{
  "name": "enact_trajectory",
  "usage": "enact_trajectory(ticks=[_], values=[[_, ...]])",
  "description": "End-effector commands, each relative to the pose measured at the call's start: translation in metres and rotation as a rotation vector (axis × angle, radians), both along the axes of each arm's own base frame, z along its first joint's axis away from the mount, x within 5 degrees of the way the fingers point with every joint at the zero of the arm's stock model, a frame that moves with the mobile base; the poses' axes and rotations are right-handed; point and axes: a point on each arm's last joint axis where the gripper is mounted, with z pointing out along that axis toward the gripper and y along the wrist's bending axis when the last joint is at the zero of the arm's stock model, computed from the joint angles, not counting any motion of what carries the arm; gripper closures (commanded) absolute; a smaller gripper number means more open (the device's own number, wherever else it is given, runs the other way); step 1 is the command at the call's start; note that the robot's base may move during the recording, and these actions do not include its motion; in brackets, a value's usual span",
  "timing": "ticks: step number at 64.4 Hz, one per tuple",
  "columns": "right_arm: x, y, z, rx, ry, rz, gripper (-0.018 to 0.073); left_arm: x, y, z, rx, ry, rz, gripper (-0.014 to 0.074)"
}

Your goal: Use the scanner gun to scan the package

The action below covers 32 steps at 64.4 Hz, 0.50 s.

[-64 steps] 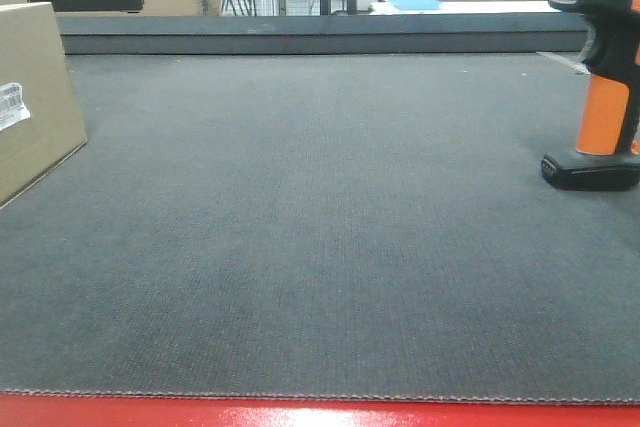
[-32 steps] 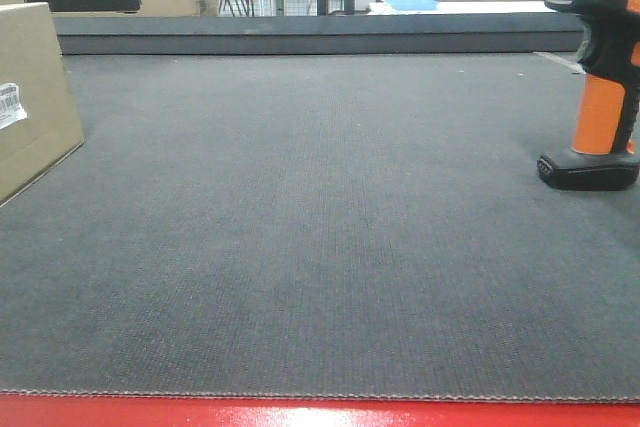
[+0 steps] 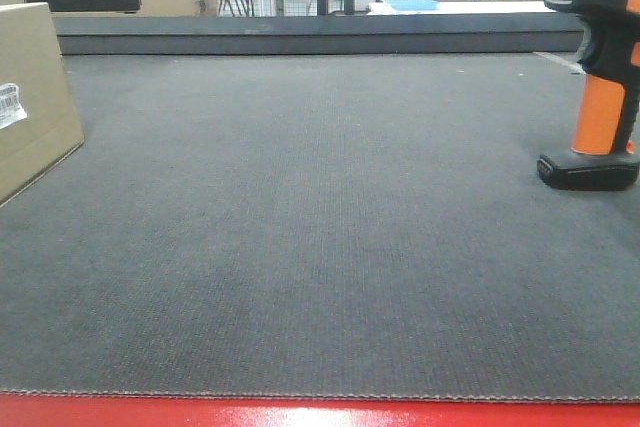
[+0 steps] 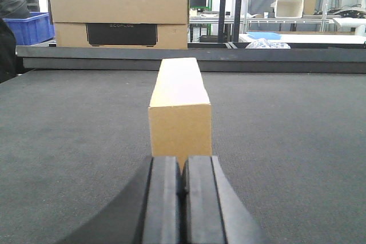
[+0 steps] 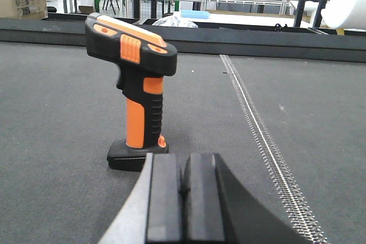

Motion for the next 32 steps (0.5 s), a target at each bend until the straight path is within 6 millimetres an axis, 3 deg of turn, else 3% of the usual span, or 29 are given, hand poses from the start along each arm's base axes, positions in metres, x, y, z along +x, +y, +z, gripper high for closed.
enact_trajectory(ticks=[1, 32], values=[[-0.0003, -0.0003, 0.0021, -0.006, -0.024, -0.003, 0.0721, -0.0005, -0.0002, 0.0024, -0.01, -0.023, -0.004, 0.0708], [-0.0007, -0.0011, 0.01, -0.004, -0.111, -0.012, 0.0721, -0.0008, -0.0002, 0.0054, -0.008, -0.057, -0.004, 0.0708]])
